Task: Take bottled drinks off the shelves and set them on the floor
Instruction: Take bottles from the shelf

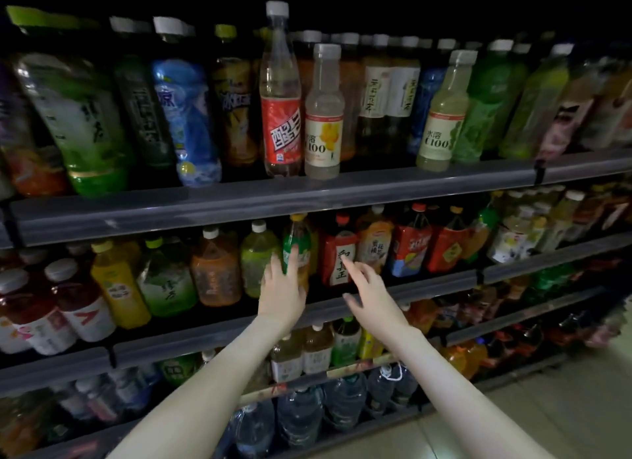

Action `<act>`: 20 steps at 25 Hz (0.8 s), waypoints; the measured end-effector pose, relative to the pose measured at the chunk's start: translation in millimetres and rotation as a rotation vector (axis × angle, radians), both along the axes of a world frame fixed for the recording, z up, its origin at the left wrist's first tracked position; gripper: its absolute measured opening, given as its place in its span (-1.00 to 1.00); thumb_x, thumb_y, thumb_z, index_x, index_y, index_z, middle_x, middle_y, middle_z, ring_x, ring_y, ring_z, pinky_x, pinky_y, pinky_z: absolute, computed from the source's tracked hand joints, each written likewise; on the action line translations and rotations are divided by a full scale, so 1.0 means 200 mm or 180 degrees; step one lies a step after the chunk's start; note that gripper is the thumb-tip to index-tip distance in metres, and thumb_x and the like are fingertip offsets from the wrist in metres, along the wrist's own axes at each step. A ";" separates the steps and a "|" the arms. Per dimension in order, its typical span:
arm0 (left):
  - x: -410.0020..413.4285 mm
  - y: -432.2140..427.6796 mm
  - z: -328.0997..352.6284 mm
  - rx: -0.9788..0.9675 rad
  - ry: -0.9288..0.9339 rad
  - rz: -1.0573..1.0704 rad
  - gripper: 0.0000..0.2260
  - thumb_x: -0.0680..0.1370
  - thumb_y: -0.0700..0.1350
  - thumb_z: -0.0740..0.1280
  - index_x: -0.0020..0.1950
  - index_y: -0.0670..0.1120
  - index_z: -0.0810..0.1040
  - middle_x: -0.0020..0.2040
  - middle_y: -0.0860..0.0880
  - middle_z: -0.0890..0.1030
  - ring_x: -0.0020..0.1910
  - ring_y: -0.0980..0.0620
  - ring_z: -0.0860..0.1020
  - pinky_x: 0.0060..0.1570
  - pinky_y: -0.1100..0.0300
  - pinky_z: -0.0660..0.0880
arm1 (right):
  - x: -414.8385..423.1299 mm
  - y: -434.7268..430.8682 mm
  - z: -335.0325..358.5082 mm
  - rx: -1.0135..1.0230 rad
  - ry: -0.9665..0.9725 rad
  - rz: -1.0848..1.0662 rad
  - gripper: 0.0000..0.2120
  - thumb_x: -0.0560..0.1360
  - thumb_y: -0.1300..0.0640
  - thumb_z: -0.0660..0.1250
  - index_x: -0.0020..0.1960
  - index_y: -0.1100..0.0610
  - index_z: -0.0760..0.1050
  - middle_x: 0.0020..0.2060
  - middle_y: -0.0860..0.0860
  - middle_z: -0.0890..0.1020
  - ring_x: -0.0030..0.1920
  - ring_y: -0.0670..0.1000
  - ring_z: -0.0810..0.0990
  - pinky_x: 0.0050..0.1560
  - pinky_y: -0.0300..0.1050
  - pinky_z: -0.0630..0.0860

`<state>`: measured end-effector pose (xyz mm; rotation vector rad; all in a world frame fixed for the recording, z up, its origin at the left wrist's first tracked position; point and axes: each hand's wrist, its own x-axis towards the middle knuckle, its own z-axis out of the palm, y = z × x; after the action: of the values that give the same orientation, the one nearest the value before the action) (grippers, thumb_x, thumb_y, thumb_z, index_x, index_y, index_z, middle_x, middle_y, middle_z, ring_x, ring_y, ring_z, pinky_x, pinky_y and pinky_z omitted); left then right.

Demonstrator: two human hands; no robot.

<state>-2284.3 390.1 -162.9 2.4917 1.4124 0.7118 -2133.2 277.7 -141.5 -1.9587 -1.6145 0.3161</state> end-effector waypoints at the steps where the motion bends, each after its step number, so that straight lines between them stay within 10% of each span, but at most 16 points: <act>1: 0.04 0.06 -0.02 0.0038 -0.0092 0.0042 -0.26 0.55 -0.11 0.26 0.56 -0.01 -0.16 0.50 -0.29 0.05 0.45 -0.29 0.12 0.38 -0.11 0.24 | 0.03 0.05 -0.01 -0.0037 -0.0065 0.0118 -0.36 0.63 0.12 0.16 0.55 -0.20 -0.11 0.51 -0.05 0.10 0.48 0.00 0.11 0.23 -0.14 0.39; 11: 0.26 0.27 -0.08 0.0039 -0.1134 0.0353 -0.22 0.33 -0.27 0.53 0.39 -0.44 0.16 0.15 -0.42 0.36 0.07 -0.42 0.41 0.06 -0.21 0.48 | 0.27 0.36 -0.05 -0.0012 -0.0676 0.0991 -0.38 0.62 0.15 0.14 0.55 -0.17 -0.07 0.47 0.05 0.21 0.43 0.07 0.18 0.33 0.00 0.37; 20: 0.38 -0.15 -0.09 0.0346 -0.1176 0.0530 -0.37 0.39 -0.24 0.51 0.35 -0.27 0.27 0.22 -0.32 0.43 0.13 -0.33 0.51 0.03 0.00 0.47 | 0.48 0.14 0.06 -0.0034 0.0228 0.1398 -0.37 0.62 0.15 0.19 0.57 -0.04 -0.05 0.52 0.00 0.15 0.50 -0.03 0.08 0.43 -0.19 0.10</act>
<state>-2207.8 359.8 -181.3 2.1795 1.4797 1.2382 -2038.0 306.3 -129.5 -1.5637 -1.9877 0.5579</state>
